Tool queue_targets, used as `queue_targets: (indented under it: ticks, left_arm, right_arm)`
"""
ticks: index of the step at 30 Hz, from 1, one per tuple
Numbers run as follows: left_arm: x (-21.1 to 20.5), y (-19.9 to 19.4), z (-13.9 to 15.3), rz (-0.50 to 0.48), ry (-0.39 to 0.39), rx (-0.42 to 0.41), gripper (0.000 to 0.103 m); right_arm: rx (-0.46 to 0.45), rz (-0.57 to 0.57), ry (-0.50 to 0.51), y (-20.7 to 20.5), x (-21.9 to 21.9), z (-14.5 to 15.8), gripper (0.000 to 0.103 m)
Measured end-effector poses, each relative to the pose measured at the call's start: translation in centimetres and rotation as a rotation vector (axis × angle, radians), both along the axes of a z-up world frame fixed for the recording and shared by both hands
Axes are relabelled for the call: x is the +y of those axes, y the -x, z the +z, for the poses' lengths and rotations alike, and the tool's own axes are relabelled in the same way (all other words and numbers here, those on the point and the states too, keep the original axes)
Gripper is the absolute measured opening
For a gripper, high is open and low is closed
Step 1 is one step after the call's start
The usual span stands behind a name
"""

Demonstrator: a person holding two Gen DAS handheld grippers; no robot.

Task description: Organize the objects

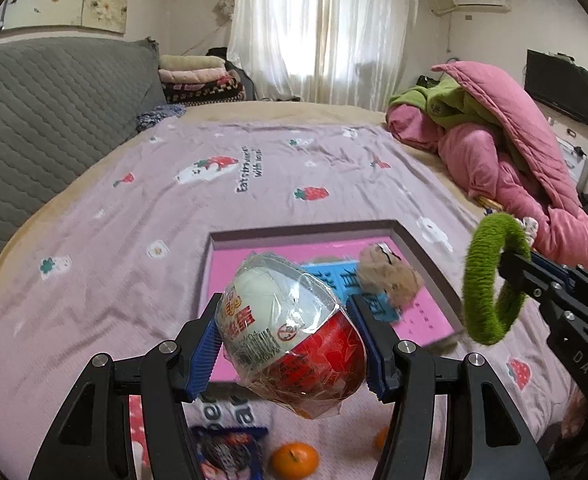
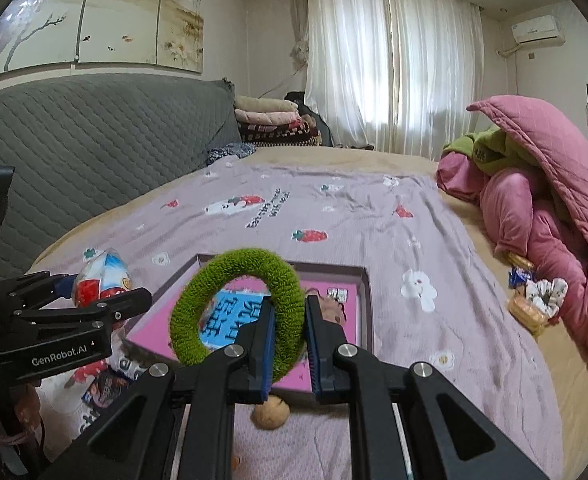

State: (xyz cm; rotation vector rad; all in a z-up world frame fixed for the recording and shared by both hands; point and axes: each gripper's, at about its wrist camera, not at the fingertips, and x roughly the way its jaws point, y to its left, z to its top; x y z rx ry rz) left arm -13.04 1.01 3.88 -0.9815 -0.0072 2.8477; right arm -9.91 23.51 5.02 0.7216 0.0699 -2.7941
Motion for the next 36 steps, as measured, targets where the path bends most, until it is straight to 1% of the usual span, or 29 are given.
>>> queue_targets:
  ticks: [10,21,24,29,36]
  left_arm:
    - [-2.0,3.4,0.8,0.03,0.007,0.013,0.062]
    - [-2.8,6.4,0.7,0.036,0.015,0.013,0.062]
    - [-3.1,7.1,0.1,0.043,0.012,-0.003,0.062]
    - [-3.4,7.9,-1.2,0.057,0.015,-0.027,0.062]
    - [-3.0,8.1,-2.9,0.053,0.032,-0.046,0.062]
  right_arm:
    - [0.037,0.001,0.009,2.6,-0.6,1.6,0.014]
    - [0.045,0.006,0.0,5.3,-0.9,2.0,0.014]
    - [0.041,0.003,0.0,5.8,-0.9,1.5,0.014]
    - [-0.002,-0.006,-0.012,6.9,-0.7,-0.2,0.014]
    - [-0.038,-0.009,-0.023,7.8,-0.5,-1.8,0.014]
